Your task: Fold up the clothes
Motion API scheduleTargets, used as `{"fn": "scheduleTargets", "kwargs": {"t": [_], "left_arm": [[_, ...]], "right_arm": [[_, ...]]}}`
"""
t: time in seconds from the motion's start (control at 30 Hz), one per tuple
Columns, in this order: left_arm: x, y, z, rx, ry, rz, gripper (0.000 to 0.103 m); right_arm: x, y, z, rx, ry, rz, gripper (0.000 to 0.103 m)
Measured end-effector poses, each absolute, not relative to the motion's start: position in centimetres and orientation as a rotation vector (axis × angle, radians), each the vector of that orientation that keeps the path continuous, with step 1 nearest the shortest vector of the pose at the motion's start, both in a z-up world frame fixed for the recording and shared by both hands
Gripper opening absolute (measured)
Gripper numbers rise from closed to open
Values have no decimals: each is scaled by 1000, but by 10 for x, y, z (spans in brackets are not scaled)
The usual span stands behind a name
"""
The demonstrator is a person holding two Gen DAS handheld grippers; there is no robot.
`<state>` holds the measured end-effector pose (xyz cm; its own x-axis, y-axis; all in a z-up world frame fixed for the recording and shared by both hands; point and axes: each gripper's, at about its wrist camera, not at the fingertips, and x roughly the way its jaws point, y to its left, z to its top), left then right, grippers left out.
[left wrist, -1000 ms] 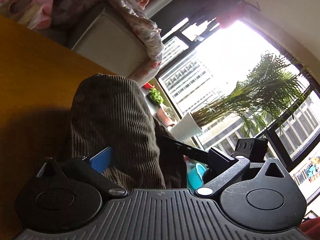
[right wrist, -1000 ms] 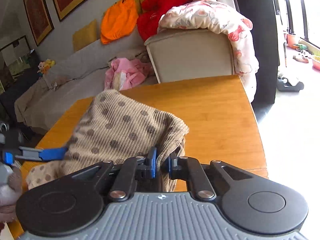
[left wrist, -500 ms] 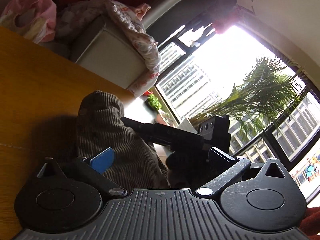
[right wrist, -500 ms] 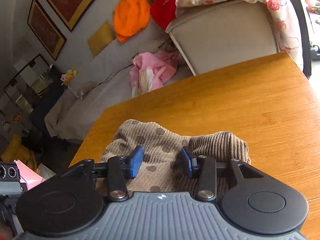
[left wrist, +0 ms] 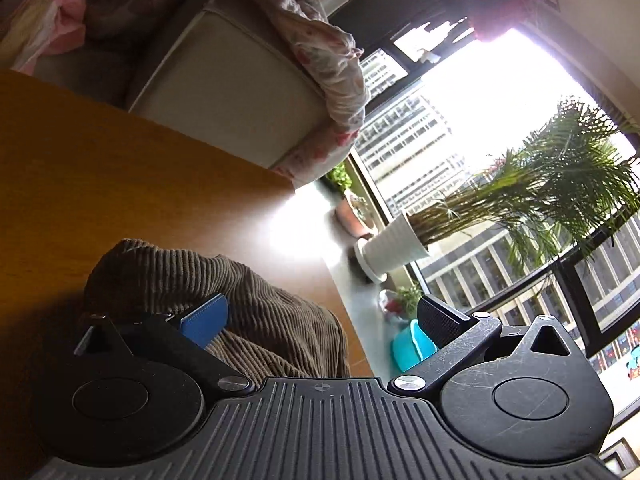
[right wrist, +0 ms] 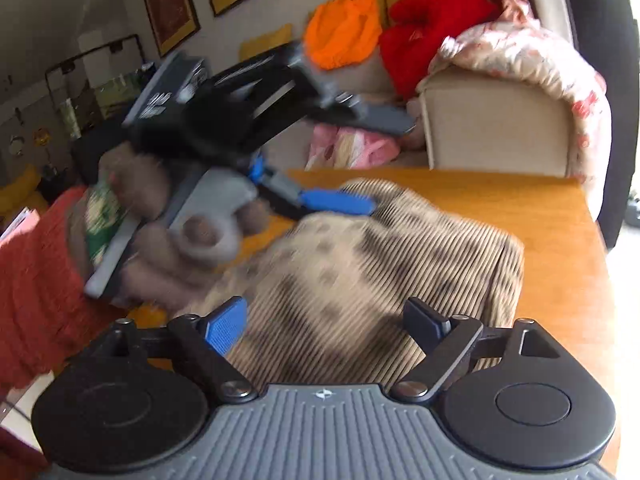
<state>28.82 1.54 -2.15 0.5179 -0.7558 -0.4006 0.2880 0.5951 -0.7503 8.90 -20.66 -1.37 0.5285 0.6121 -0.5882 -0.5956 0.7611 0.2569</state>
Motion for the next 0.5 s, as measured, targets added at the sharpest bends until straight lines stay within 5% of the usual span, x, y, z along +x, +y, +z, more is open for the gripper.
{"fn": "scheduleTargets", "kwargs": {"t": [0.1, 0.5], "left_arm": [[289, 19, -20, -698, 795, -675, 103], [193, 57, -3, -616, 657, -691, 102]], "right_arm": [[80, -190, -35, -71, 730, 702, 103], [93, -237, 21, 77, 608, 618, 103]]}}
